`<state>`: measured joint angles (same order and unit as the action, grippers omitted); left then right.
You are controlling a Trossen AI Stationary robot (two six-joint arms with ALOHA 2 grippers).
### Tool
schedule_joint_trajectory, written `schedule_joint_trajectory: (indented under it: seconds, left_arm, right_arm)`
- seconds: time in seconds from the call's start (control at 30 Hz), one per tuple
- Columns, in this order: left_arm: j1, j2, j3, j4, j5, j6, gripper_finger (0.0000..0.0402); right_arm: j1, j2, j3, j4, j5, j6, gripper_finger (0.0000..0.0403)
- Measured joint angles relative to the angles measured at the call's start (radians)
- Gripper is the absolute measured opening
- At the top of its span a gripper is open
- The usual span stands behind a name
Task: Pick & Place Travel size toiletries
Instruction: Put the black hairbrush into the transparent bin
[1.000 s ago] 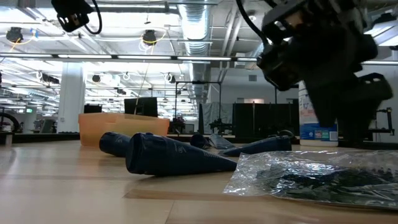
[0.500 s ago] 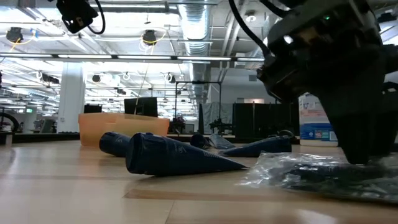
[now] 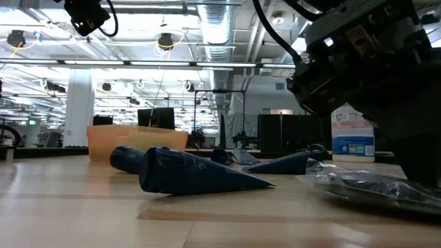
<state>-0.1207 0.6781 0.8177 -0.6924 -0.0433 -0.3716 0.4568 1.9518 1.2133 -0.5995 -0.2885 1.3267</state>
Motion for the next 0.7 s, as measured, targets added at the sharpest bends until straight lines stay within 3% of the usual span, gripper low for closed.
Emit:
schedule_joint_trajectory:
  seconds: [0.3,0.5,0.7]
  left_arm:
    - [0.013,0.0,0.0,0.034,-0.059,-0.03,0.0149]
    - [0.08,0.017,0.0,0.12,-0.062,-0.028,0.0157]
    - [0.159,0.084,0.0,0.293,-0.006,-0.026,0.0202]
  right_arm:
    - [-0.023,-0.05,-0.002,-0.101,0.018,-0.095,0.0001]
    - [-0.089,-0.155,-0.002,-0.201,0.114,-0.159,0.0001]
    - [-0.194,-0.294,-0.002,-0.239,0.259,-0.217,0.0001]
